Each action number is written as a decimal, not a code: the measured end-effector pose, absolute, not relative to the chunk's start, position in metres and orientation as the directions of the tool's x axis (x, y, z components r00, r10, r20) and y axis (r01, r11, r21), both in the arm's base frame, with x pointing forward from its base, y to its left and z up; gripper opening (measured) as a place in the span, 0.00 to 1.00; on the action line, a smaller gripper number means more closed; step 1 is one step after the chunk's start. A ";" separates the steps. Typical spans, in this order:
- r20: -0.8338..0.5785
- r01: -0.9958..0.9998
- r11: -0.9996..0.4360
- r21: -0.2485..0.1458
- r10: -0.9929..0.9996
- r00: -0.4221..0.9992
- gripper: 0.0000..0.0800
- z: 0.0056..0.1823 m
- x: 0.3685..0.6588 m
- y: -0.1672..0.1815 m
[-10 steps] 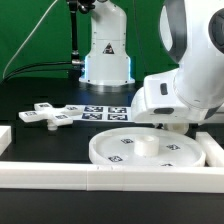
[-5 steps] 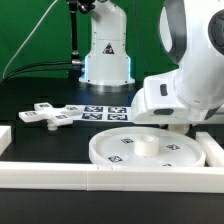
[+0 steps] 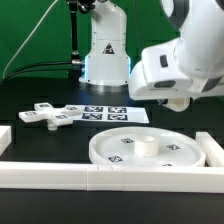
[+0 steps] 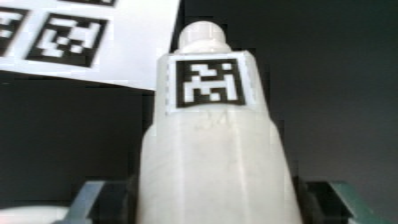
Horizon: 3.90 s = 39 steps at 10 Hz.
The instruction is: Assemble round table
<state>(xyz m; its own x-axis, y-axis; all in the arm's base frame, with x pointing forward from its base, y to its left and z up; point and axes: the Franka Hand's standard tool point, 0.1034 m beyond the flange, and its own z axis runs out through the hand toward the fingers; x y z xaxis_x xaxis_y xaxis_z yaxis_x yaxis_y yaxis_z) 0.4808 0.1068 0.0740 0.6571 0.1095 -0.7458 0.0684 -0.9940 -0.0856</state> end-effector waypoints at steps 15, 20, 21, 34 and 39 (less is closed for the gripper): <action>-0.098 0.165 -0.982 -0.092 0.174 0.980 0.51 0.108 0.555 0.075; 0.227 0.156 -0.986 -0.049 0.141 0.963 0.51 0.119 0.575 0.066; 0.315 0.157 -0.987 -0.034 0.138 0.939 0.51 0.119 0.577 0.063; 0.434 0.150 -0.989 0.010 0.139 0.890 0.51 0.089 0.564 0.041; 0.468 0.145 -0.989 0.017 0.137 0.873 0.61 0.082 0.565 0.040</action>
Offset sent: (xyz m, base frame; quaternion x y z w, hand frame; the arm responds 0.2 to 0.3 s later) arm 0.0000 0.0000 0.0000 0.0000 0.0000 0.0000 1.0000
